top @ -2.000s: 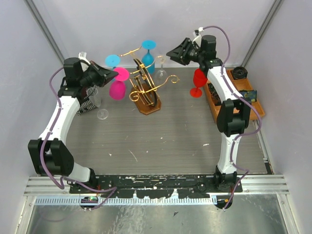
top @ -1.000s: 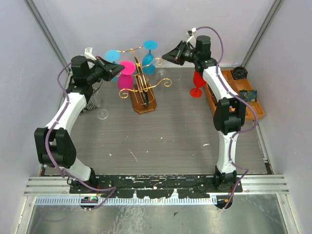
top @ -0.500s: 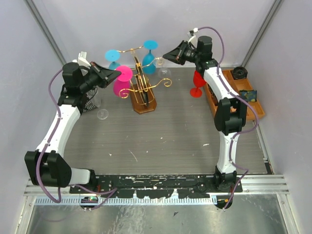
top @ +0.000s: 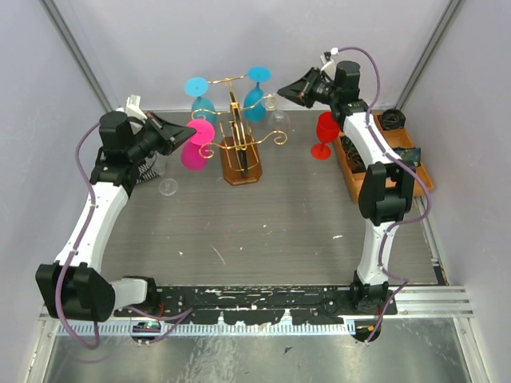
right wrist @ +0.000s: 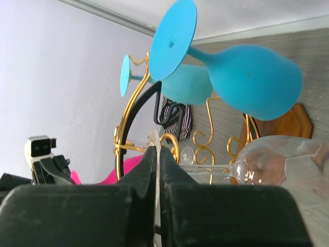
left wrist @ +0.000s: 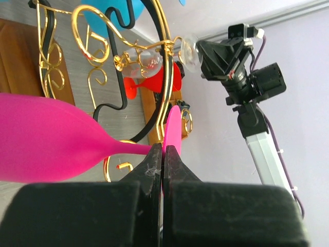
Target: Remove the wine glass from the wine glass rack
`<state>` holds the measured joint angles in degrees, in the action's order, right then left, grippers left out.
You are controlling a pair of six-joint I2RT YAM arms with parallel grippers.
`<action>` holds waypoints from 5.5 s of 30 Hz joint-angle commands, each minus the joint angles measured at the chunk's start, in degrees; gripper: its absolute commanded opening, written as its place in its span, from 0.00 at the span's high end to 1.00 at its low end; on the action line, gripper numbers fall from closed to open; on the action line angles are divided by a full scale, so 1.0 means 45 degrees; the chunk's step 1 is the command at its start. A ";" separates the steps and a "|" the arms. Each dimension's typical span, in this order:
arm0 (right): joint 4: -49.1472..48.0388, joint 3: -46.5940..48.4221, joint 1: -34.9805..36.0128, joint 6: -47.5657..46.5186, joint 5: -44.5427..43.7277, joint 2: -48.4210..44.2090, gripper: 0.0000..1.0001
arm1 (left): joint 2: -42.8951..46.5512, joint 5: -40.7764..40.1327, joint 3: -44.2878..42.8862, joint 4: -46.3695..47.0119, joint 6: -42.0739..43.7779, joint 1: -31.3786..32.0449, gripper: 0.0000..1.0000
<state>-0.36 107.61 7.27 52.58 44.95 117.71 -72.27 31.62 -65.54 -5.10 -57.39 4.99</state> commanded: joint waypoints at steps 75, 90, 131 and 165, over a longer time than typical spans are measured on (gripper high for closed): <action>0.7600 -0.2053 0.2097 -0.9968 -0.7544 -0.9318 0.99 | -0.6613 -2.3977 -0.2507 -1.7954 0.3774 1.3965 1.00; 0.7582 -0.1839 0.2078 -0.9923 -0.7445 -0.8968 0.99 | -1.2622 -2.4569 -0.3650 -2.0287 -0.2384 1.6192 1.00; 0.7756 -0.1410 0.1936 -0.9780 -0.7343 -0.8637 0.99 | -1.2627 -1.8290 -0.1623 -0.4525 0.9120 1.5313 0.77; 0.8400 -0.0672 0.1766 -0.9871 -0.7948 -0.8376 0.99 | -1.1878 -1.2827 -0.1147 -0.2340 1.1918 1.5322 0.37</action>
<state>40.77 101.16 15.59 8.95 10.48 80.31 -121.43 -58.48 -73.73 -23.29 -1.80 73.38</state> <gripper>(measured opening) 0.044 0.608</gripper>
